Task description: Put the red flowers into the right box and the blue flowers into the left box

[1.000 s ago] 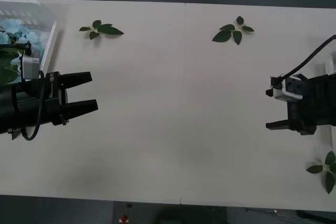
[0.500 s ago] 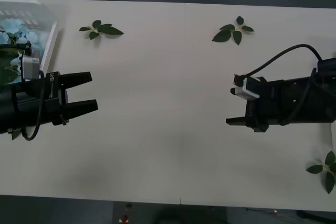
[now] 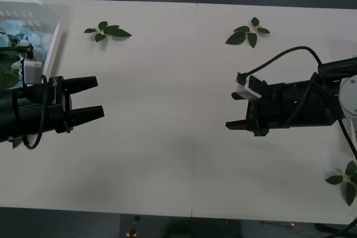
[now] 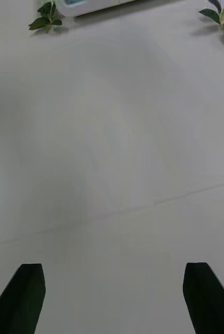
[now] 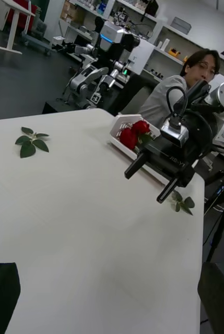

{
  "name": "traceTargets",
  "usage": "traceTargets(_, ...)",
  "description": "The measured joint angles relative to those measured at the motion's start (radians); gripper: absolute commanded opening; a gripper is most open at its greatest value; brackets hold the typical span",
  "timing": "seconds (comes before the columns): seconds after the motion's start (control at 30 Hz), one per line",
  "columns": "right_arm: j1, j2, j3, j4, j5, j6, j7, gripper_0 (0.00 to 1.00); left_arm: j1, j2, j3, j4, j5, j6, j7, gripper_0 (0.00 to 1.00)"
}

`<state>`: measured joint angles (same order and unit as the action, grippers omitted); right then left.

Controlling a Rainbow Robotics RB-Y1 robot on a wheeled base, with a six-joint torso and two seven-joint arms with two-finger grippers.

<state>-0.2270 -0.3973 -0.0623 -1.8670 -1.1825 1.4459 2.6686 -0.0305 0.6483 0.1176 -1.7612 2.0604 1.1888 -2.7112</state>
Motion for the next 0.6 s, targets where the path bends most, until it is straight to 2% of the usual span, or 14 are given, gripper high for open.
traceTargets(0.6,0.021,0.042,-0.009,0.000,-0.028,0.000,0.000,0.77,0.000,0.000,0.000,0.000,0.000,0.000,0.000,1.00)
